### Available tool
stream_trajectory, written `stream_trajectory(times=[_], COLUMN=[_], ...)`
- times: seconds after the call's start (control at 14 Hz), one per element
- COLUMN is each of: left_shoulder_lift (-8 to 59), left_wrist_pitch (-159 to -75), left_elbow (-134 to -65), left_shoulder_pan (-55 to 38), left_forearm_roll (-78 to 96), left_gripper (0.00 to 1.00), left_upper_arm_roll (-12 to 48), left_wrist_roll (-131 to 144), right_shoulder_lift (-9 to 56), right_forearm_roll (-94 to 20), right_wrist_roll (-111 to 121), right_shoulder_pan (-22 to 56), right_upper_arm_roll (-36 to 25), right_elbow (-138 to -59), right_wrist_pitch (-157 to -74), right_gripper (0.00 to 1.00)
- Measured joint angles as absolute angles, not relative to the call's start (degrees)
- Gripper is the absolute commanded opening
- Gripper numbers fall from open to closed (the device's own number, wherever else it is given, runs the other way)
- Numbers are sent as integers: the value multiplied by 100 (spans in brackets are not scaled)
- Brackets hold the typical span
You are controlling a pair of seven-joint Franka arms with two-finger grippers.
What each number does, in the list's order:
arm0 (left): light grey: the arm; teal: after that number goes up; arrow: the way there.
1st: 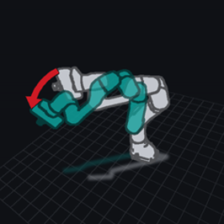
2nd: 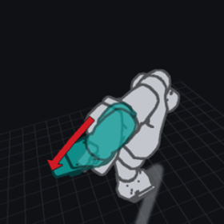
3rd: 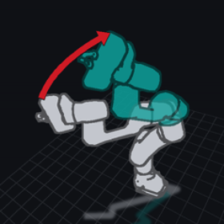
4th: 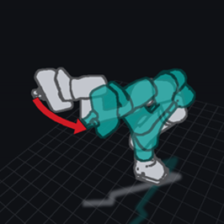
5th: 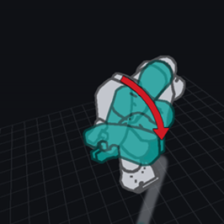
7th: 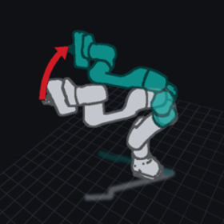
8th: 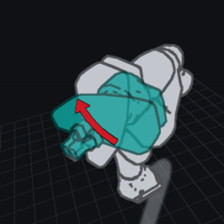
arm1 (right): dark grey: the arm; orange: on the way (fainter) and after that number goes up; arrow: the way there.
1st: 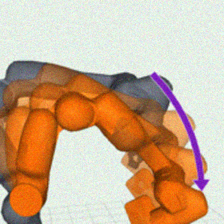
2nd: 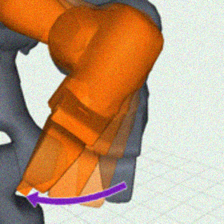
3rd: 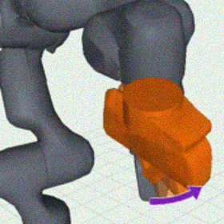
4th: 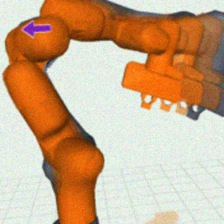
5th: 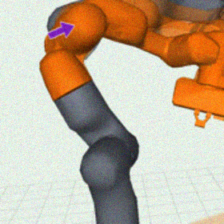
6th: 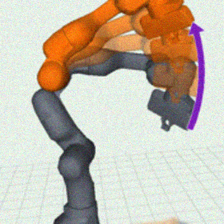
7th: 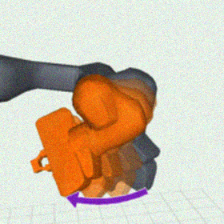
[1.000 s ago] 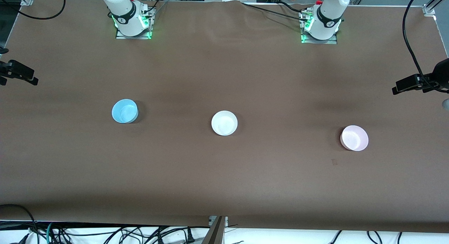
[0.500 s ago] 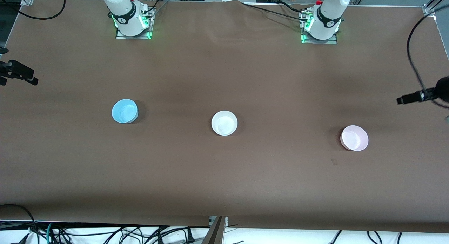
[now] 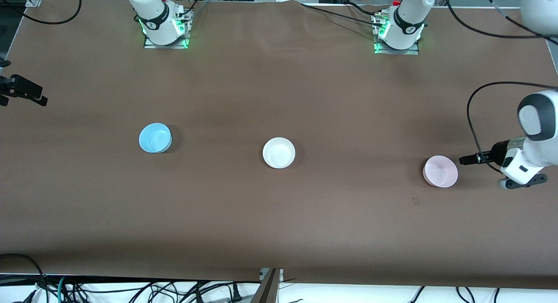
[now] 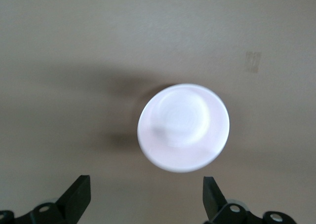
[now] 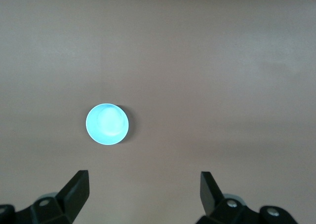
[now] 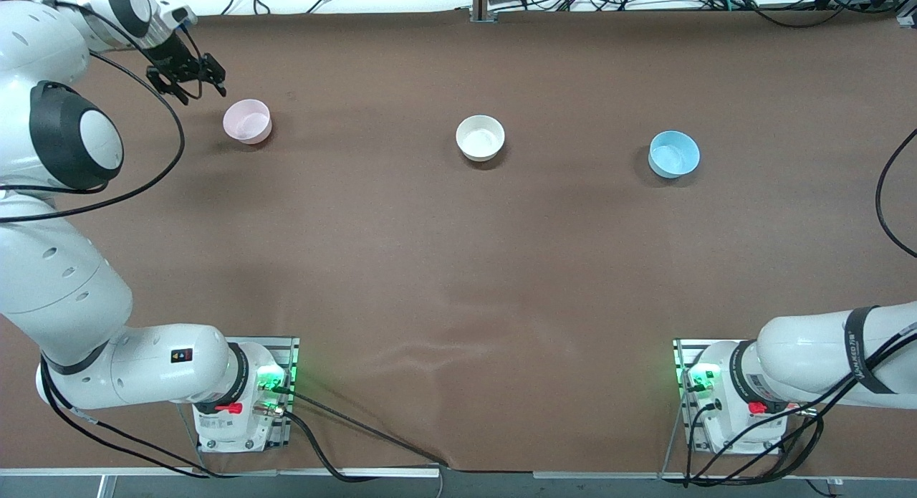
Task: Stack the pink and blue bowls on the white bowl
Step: 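Lower the left gripper and grasp the pink bowl rim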
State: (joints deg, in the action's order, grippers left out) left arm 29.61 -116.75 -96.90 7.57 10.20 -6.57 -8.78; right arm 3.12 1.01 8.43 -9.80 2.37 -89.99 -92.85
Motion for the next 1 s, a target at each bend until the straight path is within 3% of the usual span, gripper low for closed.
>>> stream_trajectory(times=[0.36,0.43,0.5,0.71,0.86,1.0], left_shoulder_lift=[3516,3559,3593,3660,3689,3710], left_wrist_pitch=[-12496,-12523,-12531,-12588,-12707,-12789], left_elbow=[-9876,-9876,-9877,-9908,-9953,-9989], left_shoulder_pan=[954,978,1008,1067,1068,1068], left_forearm_roll=[1982,2115,2275,2593,2609,2622], left_gripper=[97,88,71,56,25,3], left_upper_arm_roll=[-664,-664,-664,-667,-666,-666], left_wrist_roll=[-2497,-2701,-2901,-3322,-3382,-3407], right_shoulder_lift=[313,313,313,313,313,313], right_forearm_roll=[101,101,101,101,101,101], right_wrist_roll=[843,843,843,843,843,843], right_shoulder_pan=[-980,-980,-980,-980,-980,-980], right_upper_arm_roll=[235,235,235,234,234,234], right_elbow=[-8999,-8999,-8999,-8999,-8999,-8999], right_wrist_pitch=[-9284,-9284,-9284,-9284,-9284,-9284], right_gripper=[99,99,99,99,99,99])
